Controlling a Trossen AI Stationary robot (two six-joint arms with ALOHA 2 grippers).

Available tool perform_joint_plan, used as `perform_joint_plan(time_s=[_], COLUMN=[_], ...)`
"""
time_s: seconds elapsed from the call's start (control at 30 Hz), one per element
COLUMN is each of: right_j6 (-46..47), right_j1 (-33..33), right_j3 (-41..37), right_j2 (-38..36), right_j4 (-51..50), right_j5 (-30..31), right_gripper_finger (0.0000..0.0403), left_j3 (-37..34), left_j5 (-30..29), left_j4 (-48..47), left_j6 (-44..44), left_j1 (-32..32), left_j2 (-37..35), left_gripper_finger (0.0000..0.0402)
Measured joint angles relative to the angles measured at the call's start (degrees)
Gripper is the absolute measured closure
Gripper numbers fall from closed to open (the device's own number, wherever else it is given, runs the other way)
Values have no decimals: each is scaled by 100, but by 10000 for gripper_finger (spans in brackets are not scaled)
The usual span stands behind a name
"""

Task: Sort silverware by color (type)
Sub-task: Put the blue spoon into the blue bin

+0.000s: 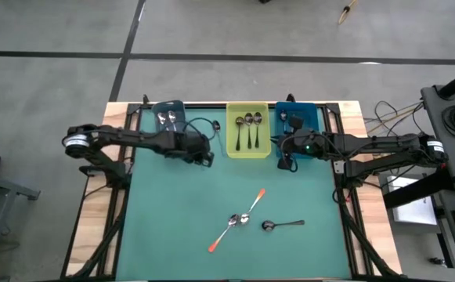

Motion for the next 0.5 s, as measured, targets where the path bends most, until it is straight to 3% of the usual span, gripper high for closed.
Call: perform_joint_plan(time_s=[0.27,0.5], right_j6=[4,4], right_j1=[-2,-2], right_j3=[-2,-2], right_j2=[0,0], right_j4=[-395,-399], right_j5=[0,2], right_gripper_finger=[374,374], left_j3=[-4,-4], left_j5=[-248,-457], left_j4=[227,503], left_j6=[-730,-725], left_j1=[237,336], left_j2=[382,812], left_gripper_finger=[321,262])
